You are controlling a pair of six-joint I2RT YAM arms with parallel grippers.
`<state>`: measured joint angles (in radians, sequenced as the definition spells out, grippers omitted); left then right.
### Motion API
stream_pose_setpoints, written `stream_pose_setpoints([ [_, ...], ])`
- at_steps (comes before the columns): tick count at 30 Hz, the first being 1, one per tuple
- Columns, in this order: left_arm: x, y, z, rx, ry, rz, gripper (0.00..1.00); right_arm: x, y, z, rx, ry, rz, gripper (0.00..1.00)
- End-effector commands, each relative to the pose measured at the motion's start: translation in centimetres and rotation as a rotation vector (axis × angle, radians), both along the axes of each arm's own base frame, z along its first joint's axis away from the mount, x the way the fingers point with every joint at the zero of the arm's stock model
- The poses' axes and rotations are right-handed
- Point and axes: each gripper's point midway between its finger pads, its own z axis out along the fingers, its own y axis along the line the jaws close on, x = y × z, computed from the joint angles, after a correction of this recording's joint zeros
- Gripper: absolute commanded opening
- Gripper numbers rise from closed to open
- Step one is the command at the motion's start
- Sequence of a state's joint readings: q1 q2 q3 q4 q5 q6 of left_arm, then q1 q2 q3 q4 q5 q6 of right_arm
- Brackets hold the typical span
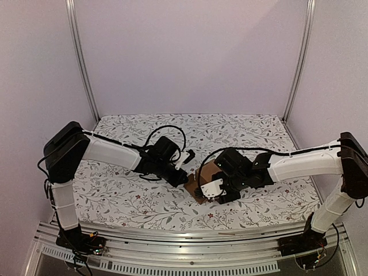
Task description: Fold the paper box
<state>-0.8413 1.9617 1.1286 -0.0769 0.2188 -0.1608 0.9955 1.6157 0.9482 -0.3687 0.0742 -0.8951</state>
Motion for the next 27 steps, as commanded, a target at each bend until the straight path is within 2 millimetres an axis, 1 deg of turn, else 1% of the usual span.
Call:
stream_pose_setpoints([
  [1, -0.7, 0.0, 0.9, 0.017, -0.001, -0.013, 0.0, 0.0, -0.1, -1.5, -0.029, 0.005, -0.024, 0.59],
  [7, -1.0, -0.4, 1.8, 0.014, -0.005, -0.022, 0.0, 0.5, -0.1, -2.4, -0.04, 0.001, -0.065, 0.53],
  [14, -1.3, -0.8, 3.0, 0.022, -0.015, -0.045, 0.0, 0.2, -0.4, -3.4, -0.055, 0.023, -0.062, 0.46],
  [23, -1.9, -1.3, 2.6, 0.057, -0.015, -0.096, 0.0, 0.3, -0.4, -3.8, -0.069, 0.022, -0.068, 0.33],
  [27, -1.9, -1.3, 2.3, 0.067, -0.015, -0.099, 0.0, 0.5, -0.4, -4.2, -0.077, 0.026, -0.075, 0.3],
])
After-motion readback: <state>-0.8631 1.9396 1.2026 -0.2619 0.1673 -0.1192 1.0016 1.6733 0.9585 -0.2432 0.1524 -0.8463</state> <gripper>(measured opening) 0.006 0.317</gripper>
